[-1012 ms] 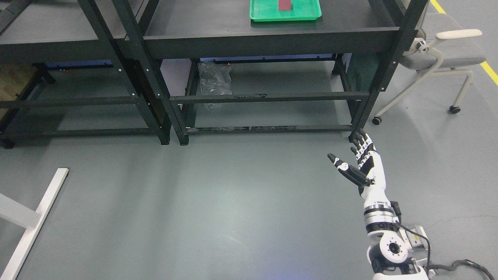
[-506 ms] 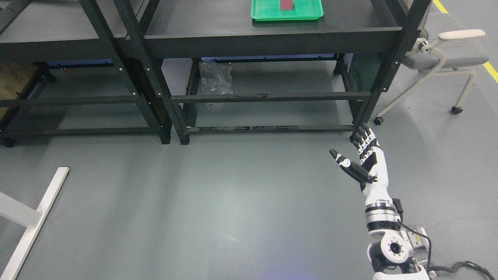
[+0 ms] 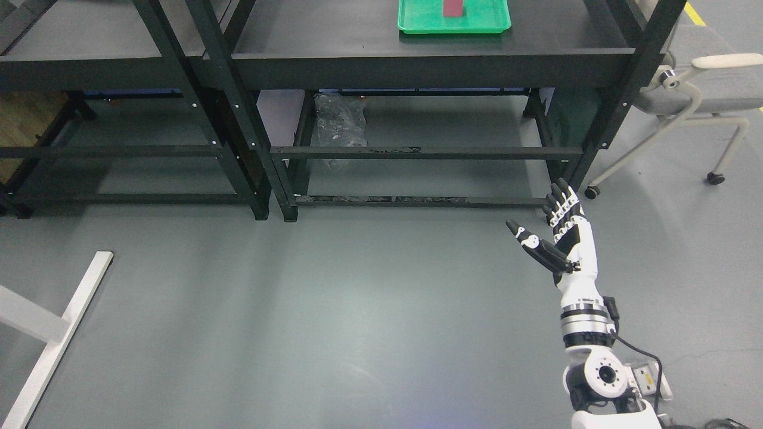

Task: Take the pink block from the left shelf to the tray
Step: 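Raise the right hand while approaching the shelf with the green tray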

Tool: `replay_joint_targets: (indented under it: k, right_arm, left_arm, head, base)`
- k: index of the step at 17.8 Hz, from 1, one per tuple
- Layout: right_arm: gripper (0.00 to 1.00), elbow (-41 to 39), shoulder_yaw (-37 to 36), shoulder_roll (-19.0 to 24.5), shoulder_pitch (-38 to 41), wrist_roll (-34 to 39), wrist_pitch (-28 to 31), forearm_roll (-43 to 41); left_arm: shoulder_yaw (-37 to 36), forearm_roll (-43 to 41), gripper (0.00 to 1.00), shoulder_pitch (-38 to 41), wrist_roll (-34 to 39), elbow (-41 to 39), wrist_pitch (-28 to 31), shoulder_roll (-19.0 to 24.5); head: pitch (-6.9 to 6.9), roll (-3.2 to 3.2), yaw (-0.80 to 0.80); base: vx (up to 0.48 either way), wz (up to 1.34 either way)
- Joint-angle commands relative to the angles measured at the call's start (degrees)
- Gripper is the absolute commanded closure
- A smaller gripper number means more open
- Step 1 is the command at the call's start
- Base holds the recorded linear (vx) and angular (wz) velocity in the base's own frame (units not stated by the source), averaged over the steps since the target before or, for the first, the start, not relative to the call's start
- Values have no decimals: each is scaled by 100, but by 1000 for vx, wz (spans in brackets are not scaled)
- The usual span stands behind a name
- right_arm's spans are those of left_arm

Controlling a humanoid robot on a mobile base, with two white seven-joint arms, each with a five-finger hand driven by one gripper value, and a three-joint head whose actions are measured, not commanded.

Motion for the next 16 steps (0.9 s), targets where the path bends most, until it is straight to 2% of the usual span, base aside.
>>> replay_joint_targets:
  k: [1,16]
  right_arm:
    - [0,-52,52,-100,-36,-37,-4,-1]
    - [0,-52,-255,-100,-371,-54,-4,-80]
  left_arm:
    - [0,0,0,0,3,-100,7,100]
    - [0,0,0,0,3,-100,7,100]
  head:
    - [0,0,0]
    - [0,0,0]
  base:
    - [94,140]
    - [102,-129]
